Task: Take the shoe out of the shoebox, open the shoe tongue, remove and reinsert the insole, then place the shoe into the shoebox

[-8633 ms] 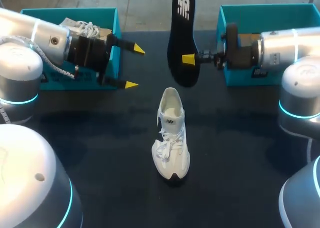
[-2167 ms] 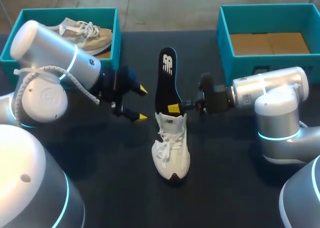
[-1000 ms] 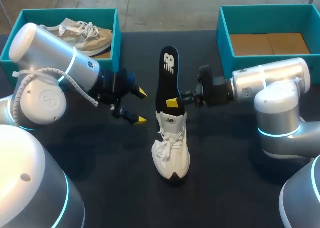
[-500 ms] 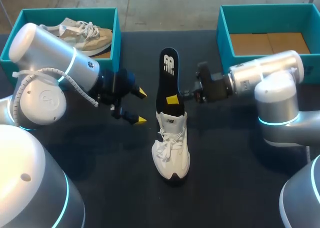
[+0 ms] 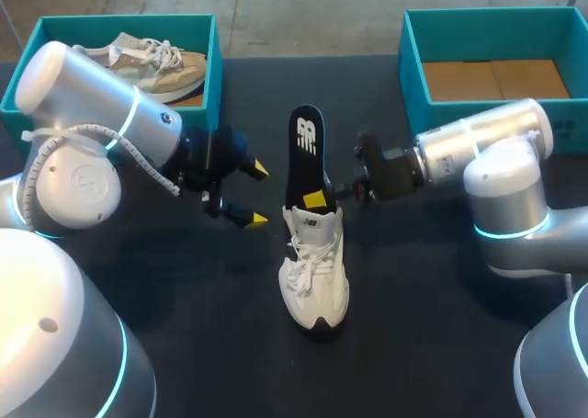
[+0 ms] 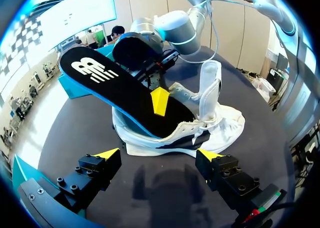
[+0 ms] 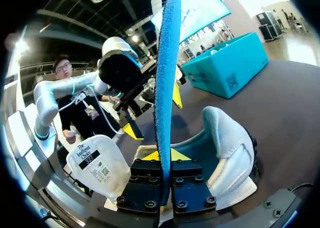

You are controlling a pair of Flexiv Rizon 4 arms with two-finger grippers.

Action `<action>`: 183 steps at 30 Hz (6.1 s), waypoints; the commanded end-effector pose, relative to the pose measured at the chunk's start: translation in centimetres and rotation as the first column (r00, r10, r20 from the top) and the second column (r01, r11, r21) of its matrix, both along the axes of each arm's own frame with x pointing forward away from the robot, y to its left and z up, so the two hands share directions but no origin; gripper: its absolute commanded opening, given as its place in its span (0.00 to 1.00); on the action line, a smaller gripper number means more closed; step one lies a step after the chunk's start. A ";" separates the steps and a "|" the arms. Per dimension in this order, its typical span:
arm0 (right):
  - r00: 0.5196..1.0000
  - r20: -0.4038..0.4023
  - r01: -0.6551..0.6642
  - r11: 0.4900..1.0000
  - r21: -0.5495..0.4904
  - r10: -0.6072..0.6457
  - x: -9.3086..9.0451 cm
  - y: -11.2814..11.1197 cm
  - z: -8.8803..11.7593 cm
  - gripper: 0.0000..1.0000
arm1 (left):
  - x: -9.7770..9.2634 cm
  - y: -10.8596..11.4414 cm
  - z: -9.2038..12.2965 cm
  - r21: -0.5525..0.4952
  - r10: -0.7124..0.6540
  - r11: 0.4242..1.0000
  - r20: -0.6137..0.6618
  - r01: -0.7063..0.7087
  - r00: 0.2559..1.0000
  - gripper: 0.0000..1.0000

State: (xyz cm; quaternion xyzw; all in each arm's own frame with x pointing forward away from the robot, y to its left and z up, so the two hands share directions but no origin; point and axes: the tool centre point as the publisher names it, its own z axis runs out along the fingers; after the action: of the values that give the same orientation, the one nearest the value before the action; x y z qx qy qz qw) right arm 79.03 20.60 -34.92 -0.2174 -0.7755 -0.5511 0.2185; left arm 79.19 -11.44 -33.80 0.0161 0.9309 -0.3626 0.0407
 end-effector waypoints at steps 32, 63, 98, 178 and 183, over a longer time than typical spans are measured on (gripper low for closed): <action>0.998 0.054 -0.039 0.997 -0.060 0.042 2.3 0.2 1.8 0.00 | 0.0 -0.2 -0.1 0.014 0.006 1.000 0.018 -0.006 1.000 1.00; 0.994 -0.106 -0.034 0.992 -0.124 0.021 -1.1 0.5 -0.2 0.13 | 0.0 -0.2 -0.1 0.014 0.006 1.000 0.018 -0.006 1.000 1.00; 0.983 -0.162 -0.120 0.974 -0.190 0.089 -0.2 0.1 -0.9 0.00 | 0.0 -0.2 -0.1 0.014 0.006 1.000 0.018 -0.006 1.000 1.00; 0.983 -0.142 -0.159 0.935 -0.316 0.119 0.3 0.6 2.2 0.30 | 0.0 -0.2 -0.1 0.014 0.006 1.000 0.018 -0.006 1.000 1.00; 0.987 -0.109 -0.144 0.937 -0.319 0.115 1.0 0.5 2.9 0.30 | 0.0 -0.2 -0.1 0.014 0.006 1.000 0.018 -0.006 1.000 1.00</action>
State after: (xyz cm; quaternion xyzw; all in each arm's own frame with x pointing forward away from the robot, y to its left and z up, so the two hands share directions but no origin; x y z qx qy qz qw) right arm 80.12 21.19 -32.44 -0.2225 -0.8563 -0.3912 0.2534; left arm 79.27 -11.58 -33.83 0.0172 0.9329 -0.3563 0.0494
